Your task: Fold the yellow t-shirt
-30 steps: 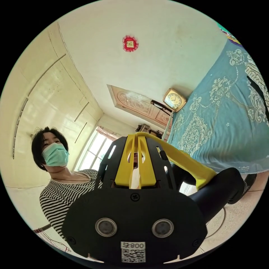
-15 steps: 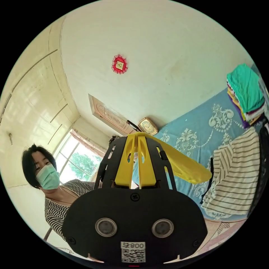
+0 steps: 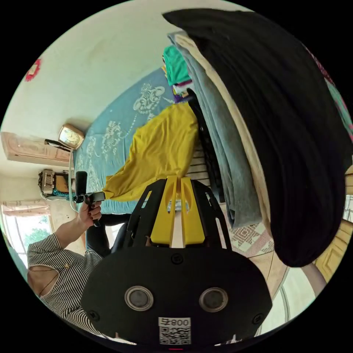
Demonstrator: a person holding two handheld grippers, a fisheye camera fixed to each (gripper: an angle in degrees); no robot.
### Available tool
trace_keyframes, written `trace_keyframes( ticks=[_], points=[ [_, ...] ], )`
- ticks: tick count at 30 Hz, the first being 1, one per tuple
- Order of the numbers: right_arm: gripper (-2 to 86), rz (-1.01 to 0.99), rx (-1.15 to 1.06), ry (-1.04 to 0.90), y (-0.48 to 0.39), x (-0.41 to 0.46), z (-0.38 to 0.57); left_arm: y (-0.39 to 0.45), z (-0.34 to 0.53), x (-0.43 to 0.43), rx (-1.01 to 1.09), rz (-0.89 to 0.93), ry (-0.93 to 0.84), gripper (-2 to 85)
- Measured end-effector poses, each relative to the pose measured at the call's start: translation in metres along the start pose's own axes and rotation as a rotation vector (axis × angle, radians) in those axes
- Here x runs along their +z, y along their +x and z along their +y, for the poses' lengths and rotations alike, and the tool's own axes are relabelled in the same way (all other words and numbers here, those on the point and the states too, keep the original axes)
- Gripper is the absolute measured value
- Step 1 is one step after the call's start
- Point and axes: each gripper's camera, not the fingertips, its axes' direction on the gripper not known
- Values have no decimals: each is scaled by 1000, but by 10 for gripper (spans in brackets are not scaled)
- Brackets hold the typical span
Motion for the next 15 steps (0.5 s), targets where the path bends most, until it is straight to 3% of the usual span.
trace_keyframes(
  ticks=[15],
  points=[
    [14,289,-44,-93,-4,27,10,-97,-46,90,-20,-66,-100,25]
  ],
)
